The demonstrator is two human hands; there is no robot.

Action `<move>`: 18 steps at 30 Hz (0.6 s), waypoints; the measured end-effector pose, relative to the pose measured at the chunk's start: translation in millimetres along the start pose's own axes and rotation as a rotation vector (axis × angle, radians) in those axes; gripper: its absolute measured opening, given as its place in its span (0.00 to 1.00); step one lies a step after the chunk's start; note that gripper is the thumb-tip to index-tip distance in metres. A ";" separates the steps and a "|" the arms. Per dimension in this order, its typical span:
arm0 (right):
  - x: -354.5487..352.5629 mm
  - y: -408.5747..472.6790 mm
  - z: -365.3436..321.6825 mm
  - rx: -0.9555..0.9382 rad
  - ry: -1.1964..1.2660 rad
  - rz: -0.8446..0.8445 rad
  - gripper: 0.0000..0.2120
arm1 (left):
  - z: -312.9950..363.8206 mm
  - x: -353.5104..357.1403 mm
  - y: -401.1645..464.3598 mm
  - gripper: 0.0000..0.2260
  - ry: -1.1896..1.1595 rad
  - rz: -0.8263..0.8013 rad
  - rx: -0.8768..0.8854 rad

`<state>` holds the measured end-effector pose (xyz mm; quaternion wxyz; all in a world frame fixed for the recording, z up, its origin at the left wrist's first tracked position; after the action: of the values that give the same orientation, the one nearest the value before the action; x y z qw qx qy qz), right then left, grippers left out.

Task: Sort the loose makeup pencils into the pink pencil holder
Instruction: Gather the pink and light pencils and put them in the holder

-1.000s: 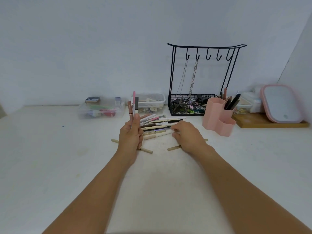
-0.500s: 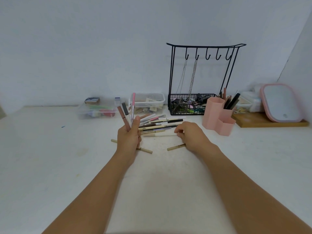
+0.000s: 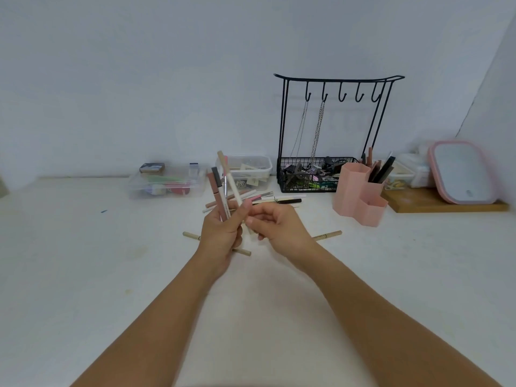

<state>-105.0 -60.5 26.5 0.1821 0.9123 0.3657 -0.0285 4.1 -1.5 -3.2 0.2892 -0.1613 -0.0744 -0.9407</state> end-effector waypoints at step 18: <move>-38.3 23.7 21.4 -0.074 -0.887 0.053 0.15 | 12.7 -31.4 7.9 0.16 0.163 0.222 0.083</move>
<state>-115.2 -109.0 21.0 0.3547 0.8138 0.2293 -0.3993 36.4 11.3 -1.8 0.4030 -0.0797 -0.0711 -0.9089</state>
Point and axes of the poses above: each hand's wrist, its own y-axis towards the middle knuckle, its own x-axis out of the palm, z = x × y, the point moved 9 cm from there along y, towards the middle knuckle, and after that the axes turned 3 degrees about -x, right-handed, at the moved point
